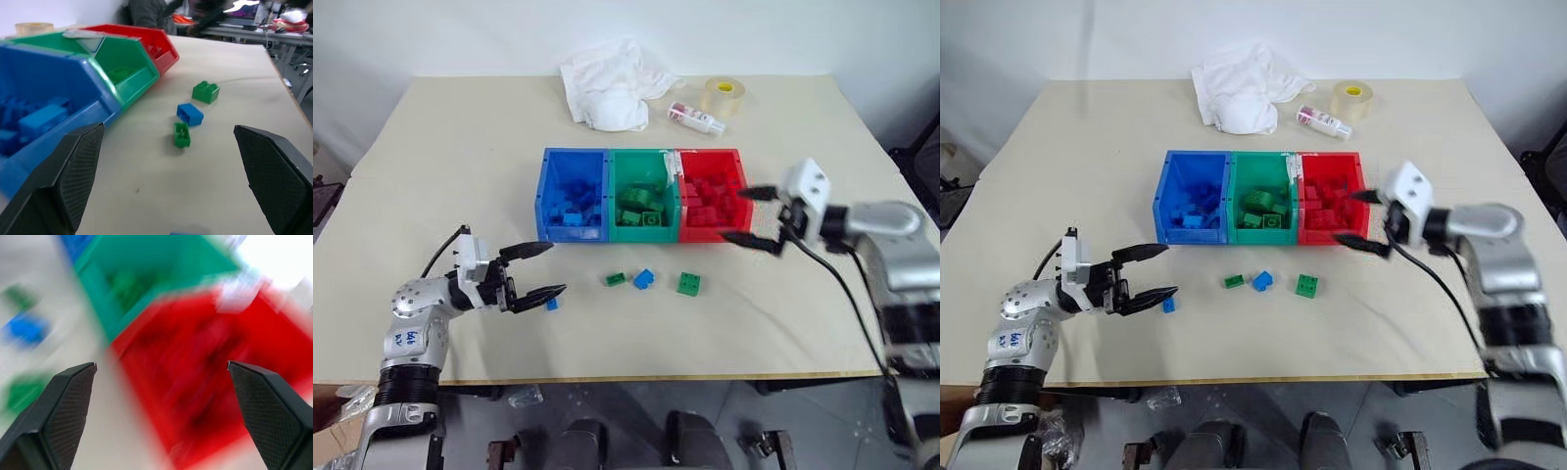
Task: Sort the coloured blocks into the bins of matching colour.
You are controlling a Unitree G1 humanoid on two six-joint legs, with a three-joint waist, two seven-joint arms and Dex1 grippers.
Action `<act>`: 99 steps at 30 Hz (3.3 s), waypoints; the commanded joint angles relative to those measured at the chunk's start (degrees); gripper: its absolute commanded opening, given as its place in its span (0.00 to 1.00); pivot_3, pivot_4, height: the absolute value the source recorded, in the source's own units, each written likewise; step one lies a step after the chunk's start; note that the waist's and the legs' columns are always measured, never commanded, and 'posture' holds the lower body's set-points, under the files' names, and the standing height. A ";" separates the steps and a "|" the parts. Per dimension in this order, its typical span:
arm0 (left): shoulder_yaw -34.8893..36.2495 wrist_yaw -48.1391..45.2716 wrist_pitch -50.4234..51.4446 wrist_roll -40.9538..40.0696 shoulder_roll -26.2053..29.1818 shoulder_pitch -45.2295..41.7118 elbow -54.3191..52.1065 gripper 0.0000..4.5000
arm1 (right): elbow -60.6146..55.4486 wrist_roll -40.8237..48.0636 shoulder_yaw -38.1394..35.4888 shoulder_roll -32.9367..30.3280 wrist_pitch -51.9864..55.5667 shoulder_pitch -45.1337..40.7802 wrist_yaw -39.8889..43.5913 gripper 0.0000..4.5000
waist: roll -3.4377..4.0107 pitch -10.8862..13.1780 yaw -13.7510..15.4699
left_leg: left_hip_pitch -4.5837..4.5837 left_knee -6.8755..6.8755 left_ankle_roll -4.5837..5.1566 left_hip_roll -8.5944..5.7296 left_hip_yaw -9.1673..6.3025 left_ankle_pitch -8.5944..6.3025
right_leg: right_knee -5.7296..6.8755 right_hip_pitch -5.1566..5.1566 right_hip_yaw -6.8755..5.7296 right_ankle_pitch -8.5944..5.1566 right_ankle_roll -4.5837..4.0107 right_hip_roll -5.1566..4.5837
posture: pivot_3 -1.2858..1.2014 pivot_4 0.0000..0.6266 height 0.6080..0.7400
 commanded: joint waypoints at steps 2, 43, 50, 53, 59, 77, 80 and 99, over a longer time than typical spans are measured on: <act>1.45 -1.76 -1.26 -0.14 2.06 0.88 0.84 1.00 | -10.81 4.80 -8.67 -5.34 5.43 9.85 0.85 0.99 | 0.00 0.00 -0.09 | 0.02 0.09 0.01 0.01 0.17 0.01 | -0.02 0.03 0.07 0.00 0.00 0.00 | 0.52 0.24 1.00; 7.17 -4.04 -4.65 -3.30 3.84 13.05 -6.72 1.00 | 6.44 -7.00 17.51 11.96 -0.69 -8.40 -0.71 0.32 | 0.00 0.00 -0.27 | 0.12 0.04 -0.02 0.10 0.12 0.00 | 0.00 0.02 0.06 0.00 -0.01 0.02 | 0.52 0.24 1.00; 6.42 -3.80 -4.83 -3.11 3.22 11.97 -6.22 1.00 | 5.12 -4.75 13.98 15.30 0.78 -14.90 -4.84 0.32 | 0.00 0.00 -0.45 | 0.12 0.05 -0.03 0.10 0.15 0.01 | 0.00 0.00 0.08 0.00 -0.01 0.02 | 0.52 0.24 1.00; 6.30 -3.75 -5.04 -3.03 2.96 11.54 -5.94 1.00 | 11.63 -5.53 13.47 18.92 -1.25 -22.93 -6.86 0.32 | 0.01 0.00 -1.08 | 0.12 0.03 -0.05 0.14 0.16 0.02 | 0.04 -0.05 0.07 0.00 -0.02 0.04 | 0.52 0.24 1.00; 6.11 -3.10 -5.48 -2.85 2.26 11.25 -6.11 1.00 | 32.47 -10.51 14.53 25.20 -10.82 -37.15 -10.73 0.40 | 0.01 0.00 -1.87 | 0.14 -0.07 -0.05 0.10 0.07 0.01 | 0.09 -0.07 0.02 -0.01 -0.04 0.03 | 0.52 0.24 1.00; 3.75 -4.49 -6.47 -1.93 1.03 6.27 -1.23 1.00 | 19.49 -5.00 11.03 17.89 -7.48 -27.70 1.05 1.00 | 0.02 0.01 -1.79 | 0.13 -0.03 -0.04 0.04 -0.02 0.01 | 0.18 -0.05 -0.01 -0.01 -0.04 0.00 | 0.52 0.24 1.00; 3.22 -5.49 -6.83 -1.74 0.95 4.61 0.90 1.00 | 7.41 -0.03 8.44 12.76 -0.92 -19.36 3.32 1.00 | 0.03 0.01 -1.49 | 0.07 0.00 -0.04 0.05 -0.11 0.00 | 0.15 -0.04 -0.11 -0.01 -0.04 0.00 | 0.52 0.24 1.00; 3.45 -8.71 -8.08 -1.50 2.27 1.62 6.42 1.00 | -13.66 7.18 -5.22 -6.09 9.20 11.08 3.49 1.00 | 0.02 0.01 -0.13 | 0.18 0.06 -0.02 0.14 0.33 -0.01 | 0.01 0.05 0.03 -0.01 -0.03 0.00 | 0.52 0.24 1.00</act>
